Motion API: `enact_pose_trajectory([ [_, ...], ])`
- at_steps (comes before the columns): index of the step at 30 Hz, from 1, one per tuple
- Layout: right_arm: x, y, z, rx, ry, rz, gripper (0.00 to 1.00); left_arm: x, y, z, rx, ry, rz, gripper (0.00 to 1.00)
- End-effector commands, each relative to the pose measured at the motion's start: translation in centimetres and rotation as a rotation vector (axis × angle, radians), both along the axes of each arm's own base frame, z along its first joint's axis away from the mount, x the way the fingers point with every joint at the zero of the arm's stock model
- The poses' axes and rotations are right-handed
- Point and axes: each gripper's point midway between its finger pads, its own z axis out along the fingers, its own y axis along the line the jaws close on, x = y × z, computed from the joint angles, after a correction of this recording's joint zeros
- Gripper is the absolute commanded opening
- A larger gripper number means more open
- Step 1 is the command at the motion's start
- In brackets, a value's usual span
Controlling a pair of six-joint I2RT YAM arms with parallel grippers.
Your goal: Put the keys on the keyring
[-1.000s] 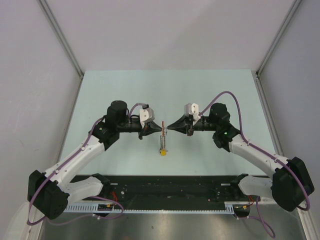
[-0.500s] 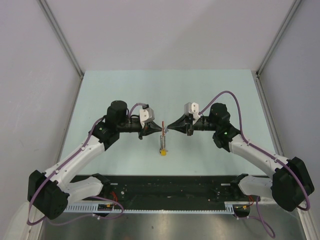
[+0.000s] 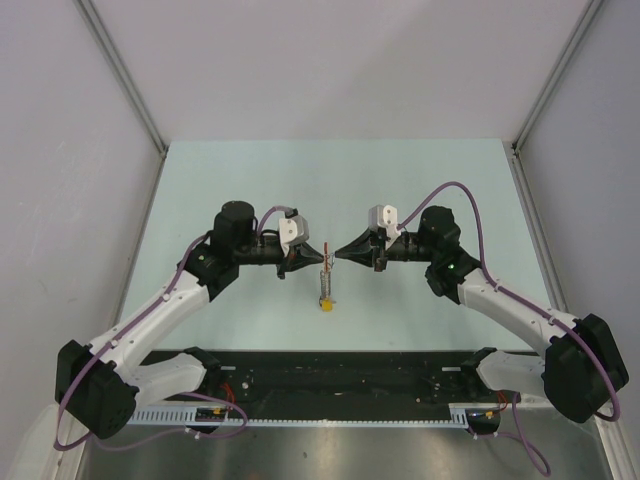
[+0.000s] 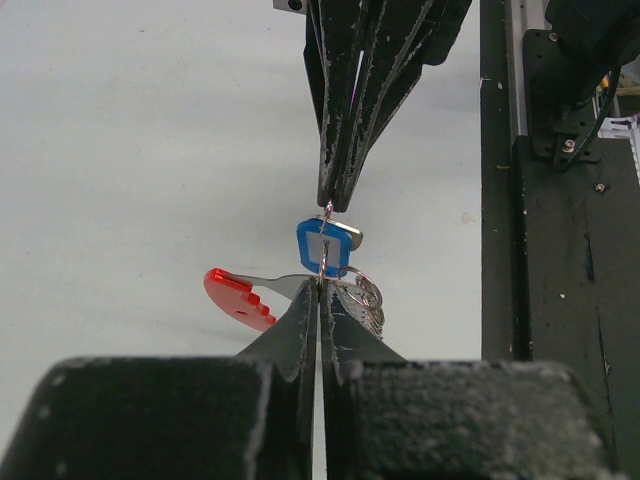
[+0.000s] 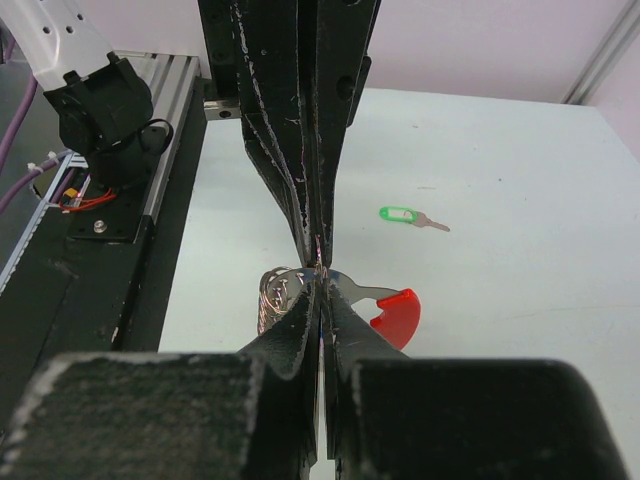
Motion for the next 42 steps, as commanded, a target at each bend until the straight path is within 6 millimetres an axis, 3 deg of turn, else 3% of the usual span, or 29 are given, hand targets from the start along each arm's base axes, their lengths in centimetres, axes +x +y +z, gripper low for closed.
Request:
enact_pose_trajectory([
  [1, -0.11, 0.19, 3.08, 0.056, -0.066, 0.011, 0.00, 0.37, -0.47, 1.42, -0.033, -0.058, -0.009, 0.00],
  [42, 0.29, 0.05, 3.09, 0.055, -0.062, -0.013, 0.00, 0.37, -0.48, 1.48, -0.037, -0.058, -0.008, 0.00],
])
